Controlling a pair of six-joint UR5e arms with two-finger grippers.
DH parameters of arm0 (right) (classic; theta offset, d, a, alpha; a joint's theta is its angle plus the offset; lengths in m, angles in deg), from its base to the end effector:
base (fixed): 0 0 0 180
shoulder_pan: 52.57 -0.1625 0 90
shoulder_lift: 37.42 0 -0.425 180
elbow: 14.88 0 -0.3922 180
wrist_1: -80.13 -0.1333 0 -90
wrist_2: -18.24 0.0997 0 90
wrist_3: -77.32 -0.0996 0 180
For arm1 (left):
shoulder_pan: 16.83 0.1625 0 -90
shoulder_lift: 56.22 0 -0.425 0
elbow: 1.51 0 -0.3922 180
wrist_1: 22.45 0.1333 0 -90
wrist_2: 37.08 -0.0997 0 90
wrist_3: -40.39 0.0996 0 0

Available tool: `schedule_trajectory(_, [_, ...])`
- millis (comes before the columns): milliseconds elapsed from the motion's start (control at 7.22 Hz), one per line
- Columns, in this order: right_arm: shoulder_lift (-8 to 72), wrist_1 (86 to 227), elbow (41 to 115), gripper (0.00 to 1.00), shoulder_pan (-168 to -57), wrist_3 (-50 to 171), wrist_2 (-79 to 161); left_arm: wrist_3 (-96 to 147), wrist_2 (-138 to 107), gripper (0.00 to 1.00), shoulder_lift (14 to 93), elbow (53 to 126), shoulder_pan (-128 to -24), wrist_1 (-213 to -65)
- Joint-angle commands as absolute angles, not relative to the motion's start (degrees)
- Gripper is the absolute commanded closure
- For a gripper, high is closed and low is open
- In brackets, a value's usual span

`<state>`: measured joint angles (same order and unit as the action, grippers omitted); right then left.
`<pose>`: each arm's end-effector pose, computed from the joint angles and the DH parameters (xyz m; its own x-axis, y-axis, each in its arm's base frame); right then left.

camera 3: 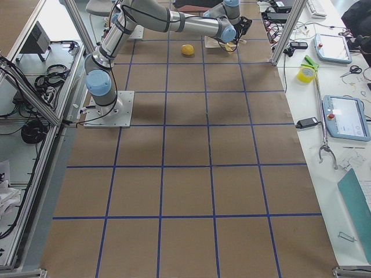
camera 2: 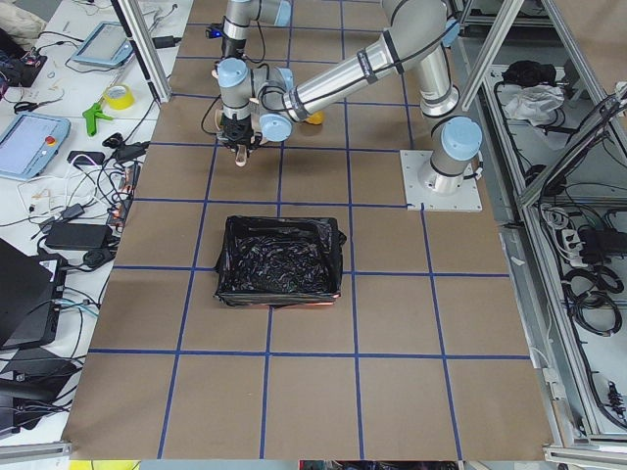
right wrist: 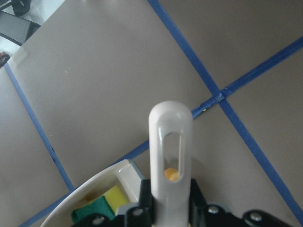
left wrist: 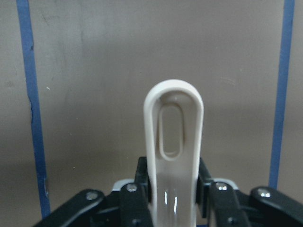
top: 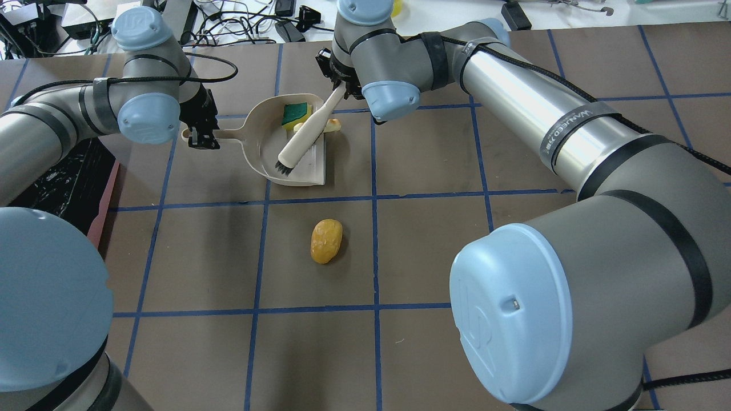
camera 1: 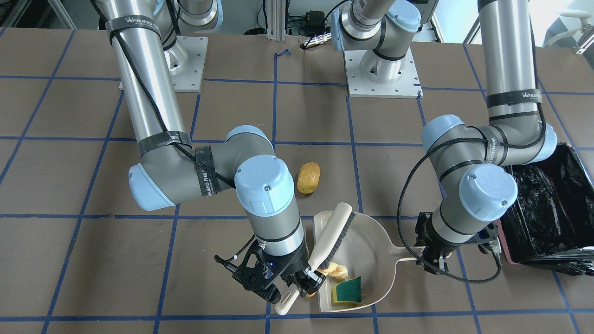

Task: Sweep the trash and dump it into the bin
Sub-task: 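Move the brush with the right gripper toward the yellow potato toy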

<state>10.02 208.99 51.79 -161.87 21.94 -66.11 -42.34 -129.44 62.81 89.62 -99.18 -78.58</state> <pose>0.3945 -0.6936 0.2865 -0.7836 0.5270 -0.3291 0.5871 0.8014 -0.1145 -0.0414 -0.6627 0.2442 0.0065 -0.9982 0.0590 -0.9988 -0.0094 -0.0489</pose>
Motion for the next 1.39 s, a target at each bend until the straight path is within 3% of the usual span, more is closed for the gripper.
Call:
schedule_trajectory(0, [12.4, 202.3, 52.1, 1.00, -162.0, 22.6, -66.0, -42.2, -129.5, 1.00, 61.9, 90.2, -97.7, -79.6])
schedule_trajectory(693, [15.4, 194.9, 53.3, 1.00, -160.6, 28.5, -66.7, -39.1, -129.5, 1.00, 58.0, 95.2, -95.8, -79.8])
schedule_trajectory(1247, [21.5, 202.2, 66.7, 1.00, -158.5, 32.1, -68.8, -35.1, -129.5, 1.00, 54.2, 101.7, -93.1, -79.2])
